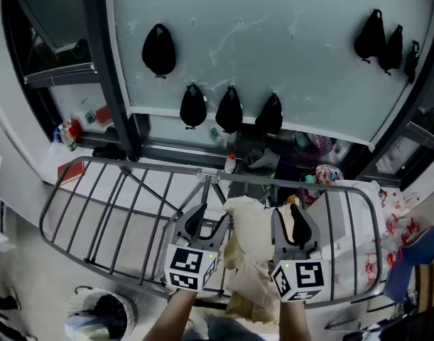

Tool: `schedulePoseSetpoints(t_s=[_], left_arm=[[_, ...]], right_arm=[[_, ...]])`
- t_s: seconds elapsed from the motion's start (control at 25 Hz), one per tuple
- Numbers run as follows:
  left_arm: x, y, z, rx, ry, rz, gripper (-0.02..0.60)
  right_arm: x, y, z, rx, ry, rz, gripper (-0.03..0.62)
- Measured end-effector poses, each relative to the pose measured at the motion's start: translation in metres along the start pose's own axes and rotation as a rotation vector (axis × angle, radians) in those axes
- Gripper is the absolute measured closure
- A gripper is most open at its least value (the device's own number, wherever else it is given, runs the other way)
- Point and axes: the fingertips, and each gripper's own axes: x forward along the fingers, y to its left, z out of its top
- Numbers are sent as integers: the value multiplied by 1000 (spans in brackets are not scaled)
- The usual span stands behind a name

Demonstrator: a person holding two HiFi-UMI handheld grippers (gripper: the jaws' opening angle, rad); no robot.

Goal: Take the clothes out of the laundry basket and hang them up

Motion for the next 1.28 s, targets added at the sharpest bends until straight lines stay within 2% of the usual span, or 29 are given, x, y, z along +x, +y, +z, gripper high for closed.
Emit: schedulePoseSetpoints(t_s=[0.24,0.48,0.8,1.0,1.28], left_arm=[[-89,45,11,2,-41,110,360],[-197,106,0,-17,-38,266,361],[-324,166,-5,-18,-70,466,361],[-399,192,-13,-39,-83,599,361],[-469,210,-22,-59,-94,777,360]], right_arm=[[-6,84,7,-8,-13,114,456],[-17,195,20,-19,-40,262,456],[-32,327,33,-16,-86,468,456],[-45,399,39,-14,-100,597,456],[-54,477,38,-6,-98,787,456]])
